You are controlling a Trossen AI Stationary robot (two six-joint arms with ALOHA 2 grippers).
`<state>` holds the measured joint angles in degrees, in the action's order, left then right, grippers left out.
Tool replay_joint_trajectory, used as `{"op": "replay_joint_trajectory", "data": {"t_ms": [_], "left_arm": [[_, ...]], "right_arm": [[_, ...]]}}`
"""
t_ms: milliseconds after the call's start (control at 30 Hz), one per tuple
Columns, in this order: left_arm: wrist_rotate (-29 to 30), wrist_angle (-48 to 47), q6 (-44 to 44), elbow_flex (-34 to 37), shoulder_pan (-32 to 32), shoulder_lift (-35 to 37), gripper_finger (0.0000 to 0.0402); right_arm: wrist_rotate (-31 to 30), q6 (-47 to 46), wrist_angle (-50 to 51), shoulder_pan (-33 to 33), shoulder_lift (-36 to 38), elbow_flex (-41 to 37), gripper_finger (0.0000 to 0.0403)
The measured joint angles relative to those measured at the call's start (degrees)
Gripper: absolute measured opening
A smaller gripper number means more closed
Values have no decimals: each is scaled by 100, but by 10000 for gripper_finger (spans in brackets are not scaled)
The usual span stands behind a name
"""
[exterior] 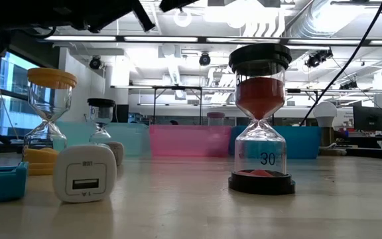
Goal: Pick & Place Office items
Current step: Put the right purple digital clock into the green bin
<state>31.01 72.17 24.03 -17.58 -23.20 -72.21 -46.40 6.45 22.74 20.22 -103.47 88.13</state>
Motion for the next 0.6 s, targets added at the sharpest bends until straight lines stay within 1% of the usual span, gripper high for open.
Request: {"op": "replay_joint_trajectory", "data": {"t_ms": [67,133,233,300,400,467,500,567,600], "left_arm": [[182,-145,-26,-1,0,116,143],[644,-405,-153,-8,0,315,143],[1247,-1353,-304,-170,18,821,143],[1454,-2420,-512,-418,80,1225,143],[1604,-4780,-1348,-1080,357,1782,143],[1523,-6421,-2077,-1651,678,1986,143],[1388,-7123,-2390,-1907,887,2053,143],[1206,-8253,-2829,-2379,1342,2078,143],[1119,-8670,-2967,-2586,1595,2071,143]], "right_arm": [[-227,-346,452,94,46,-7,368],[-367,-710,810,142,60,-9,369],[-575,-1269,1396,232,63,-10,370],[-607,-1594,1700,276,63,-10,369],[-598,-1992,1889,302,63,-10,368],[-600,-2129,1902,346,63,-10,368],[-602,-2129,1908,372,63,-10,368],[-604,-2125,1913,434,63,-10,368],[-602,-2125,1913,462,63,-10,368]]}}
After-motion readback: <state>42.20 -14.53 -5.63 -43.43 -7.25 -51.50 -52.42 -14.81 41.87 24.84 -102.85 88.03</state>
